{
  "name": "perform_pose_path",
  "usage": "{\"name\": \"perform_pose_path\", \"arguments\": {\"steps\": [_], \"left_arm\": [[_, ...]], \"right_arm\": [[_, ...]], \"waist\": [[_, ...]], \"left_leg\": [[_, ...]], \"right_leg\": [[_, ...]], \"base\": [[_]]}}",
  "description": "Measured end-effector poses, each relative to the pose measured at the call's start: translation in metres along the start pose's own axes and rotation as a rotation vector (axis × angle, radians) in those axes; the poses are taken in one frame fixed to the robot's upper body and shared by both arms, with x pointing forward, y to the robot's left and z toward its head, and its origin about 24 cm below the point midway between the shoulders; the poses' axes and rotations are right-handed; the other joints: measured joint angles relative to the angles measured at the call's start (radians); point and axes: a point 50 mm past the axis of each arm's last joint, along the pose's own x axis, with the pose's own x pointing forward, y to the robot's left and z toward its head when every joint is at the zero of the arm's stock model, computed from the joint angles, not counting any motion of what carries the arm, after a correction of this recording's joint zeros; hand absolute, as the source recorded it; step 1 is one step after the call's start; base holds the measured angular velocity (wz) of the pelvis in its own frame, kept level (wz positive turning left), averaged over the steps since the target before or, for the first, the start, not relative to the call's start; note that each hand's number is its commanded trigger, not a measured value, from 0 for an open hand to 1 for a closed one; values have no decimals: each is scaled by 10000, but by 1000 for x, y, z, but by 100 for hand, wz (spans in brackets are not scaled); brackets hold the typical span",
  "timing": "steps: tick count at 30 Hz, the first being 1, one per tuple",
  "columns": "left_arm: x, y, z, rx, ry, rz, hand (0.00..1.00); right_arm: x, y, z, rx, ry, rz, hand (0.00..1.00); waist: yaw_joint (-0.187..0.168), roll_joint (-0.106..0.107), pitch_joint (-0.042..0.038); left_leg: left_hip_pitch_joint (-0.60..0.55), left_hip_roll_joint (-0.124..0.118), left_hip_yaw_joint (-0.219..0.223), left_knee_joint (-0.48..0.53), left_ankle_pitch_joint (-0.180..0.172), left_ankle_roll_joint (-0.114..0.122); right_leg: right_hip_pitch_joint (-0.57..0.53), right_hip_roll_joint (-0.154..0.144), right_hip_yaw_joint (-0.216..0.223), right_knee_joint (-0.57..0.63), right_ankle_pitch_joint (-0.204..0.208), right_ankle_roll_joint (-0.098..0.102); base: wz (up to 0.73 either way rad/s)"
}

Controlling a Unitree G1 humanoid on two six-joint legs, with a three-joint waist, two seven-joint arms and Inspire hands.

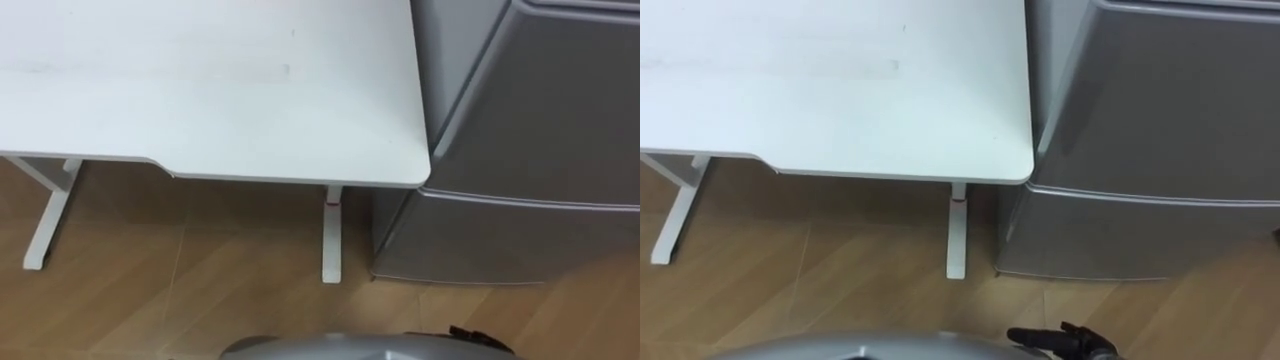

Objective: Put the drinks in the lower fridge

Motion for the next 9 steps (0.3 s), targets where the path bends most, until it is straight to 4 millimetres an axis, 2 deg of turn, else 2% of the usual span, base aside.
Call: {"name": "perform_pose_path", "arguments": {"steps": [9], "left_arm": [[1, 0, 3, 24, -17, -74, 0]], "right_arm": [[0, 0, 1, -157, -94, 25, 0]], "waist": [[16, -10, 7]], "left_leg": [[-4, 5, 21, 15, -1, -2]], "right_leg": [[-12, 3, 36, -1, 0, 0]], "base": [[-1]]}}
